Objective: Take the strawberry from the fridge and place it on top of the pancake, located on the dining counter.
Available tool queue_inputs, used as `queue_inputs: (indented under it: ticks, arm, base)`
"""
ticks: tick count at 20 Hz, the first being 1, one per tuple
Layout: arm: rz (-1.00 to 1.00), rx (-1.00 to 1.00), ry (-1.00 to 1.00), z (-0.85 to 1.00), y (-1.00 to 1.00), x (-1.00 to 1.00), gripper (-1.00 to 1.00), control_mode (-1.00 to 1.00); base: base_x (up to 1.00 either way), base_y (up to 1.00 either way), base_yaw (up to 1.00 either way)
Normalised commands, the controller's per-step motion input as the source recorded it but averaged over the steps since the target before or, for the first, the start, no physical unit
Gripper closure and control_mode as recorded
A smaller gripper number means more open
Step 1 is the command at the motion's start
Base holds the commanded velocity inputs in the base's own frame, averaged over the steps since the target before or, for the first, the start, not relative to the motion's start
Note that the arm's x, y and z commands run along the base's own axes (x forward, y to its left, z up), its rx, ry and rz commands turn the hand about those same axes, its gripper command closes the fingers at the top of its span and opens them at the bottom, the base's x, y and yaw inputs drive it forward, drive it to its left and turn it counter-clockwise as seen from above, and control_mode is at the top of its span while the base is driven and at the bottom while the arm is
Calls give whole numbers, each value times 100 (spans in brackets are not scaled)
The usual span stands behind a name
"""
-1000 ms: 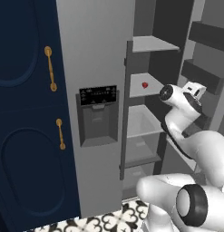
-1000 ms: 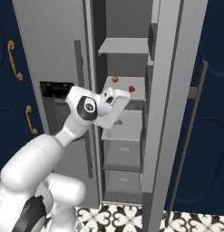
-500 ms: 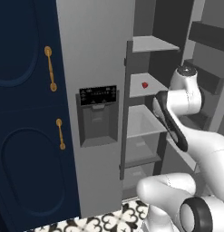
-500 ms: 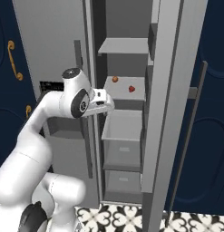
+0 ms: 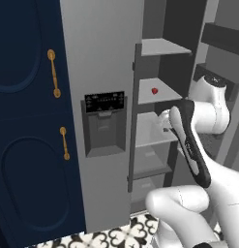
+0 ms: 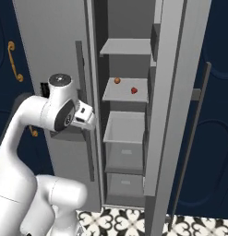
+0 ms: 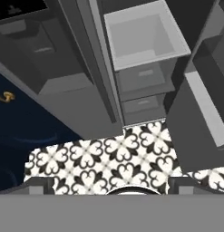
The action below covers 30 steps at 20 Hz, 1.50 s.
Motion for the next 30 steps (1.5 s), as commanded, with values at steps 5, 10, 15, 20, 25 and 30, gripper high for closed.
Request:
queue_inputs:
  ticks: [5, 10, 15, 20, 25, 30]
  arm:
    - [-28, -15, 11, 0, -17, -8, -100, -100]
    - [-4, -4, 4, -21, 0, -2, -100, -100]
    - [18, -4, 10, -44, 0, -10, -100, -100]
    - [12, -2, 2, -26, 0, -16, -100, -100]
    - [0, 0, 0, 0, 0, 0, -100, -100]
    - [-4, 0, -5, 0, 0, 0, -100, 100]
  base:
    - [0, 0, 0]
    - [0, 0, 0]
    - [0, 0, 0]
    - [0, 0, 0]
    - [0, 0, 0]
    - [0, 0, -5]
